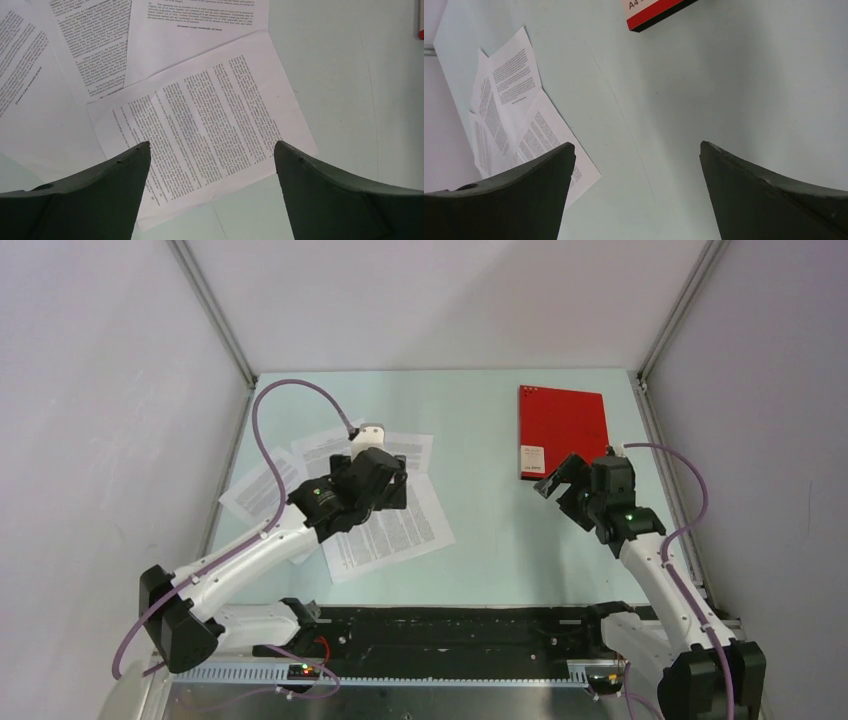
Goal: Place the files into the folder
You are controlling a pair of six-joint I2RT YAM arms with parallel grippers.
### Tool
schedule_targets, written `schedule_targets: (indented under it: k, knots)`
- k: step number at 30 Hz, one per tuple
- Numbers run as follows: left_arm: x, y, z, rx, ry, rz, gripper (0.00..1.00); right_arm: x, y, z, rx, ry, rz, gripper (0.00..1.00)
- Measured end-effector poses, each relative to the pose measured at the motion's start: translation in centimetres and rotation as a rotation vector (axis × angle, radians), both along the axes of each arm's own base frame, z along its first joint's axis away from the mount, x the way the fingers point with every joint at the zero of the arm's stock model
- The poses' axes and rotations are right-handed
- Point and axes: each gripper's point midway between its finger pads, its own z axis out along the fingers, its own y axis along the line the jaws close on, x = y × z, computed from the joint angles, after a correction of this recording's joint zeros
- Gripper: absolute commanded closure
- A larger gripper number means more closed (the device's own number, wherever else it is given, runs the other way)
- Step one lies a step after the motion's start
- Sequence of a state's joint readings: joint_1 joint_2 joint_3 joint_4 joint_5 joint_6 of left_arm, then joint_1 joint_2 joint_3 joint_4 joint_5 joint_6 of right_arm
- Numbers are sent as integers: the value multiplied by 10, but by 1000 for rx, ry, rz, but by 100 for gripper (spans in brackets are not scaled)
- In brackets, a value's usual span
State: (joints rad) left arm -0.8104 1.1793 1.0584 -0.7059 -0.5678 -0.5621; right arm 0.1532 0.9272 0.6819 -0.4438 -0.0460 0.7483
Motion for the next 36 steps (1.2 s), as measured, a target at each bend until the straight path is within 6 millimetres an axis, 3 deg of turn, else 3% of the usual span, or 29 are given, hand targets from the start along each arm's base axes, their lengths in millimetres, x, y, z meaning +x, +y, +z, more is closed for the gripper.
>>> schedule_targets:
  k: [7,17,25,31,36]
  knots:
    - [0,6,5,-51,14,-6,2,6,13,-4,92,23,36,0]
    - [-4,3,19,-160,25,-71,2,22,21,-17,373,0,-38,0]
    - [-3,1,16,-191,45,-100,2,47,23,-28,555,-24,-140,11]
    - [-2,3,11,-203,63,-109,2,67,19,-41,639,-33,-206,15]
    - [-2,3,13,-232,73,-119,2,78,0,-66,680,-36,-298,18]
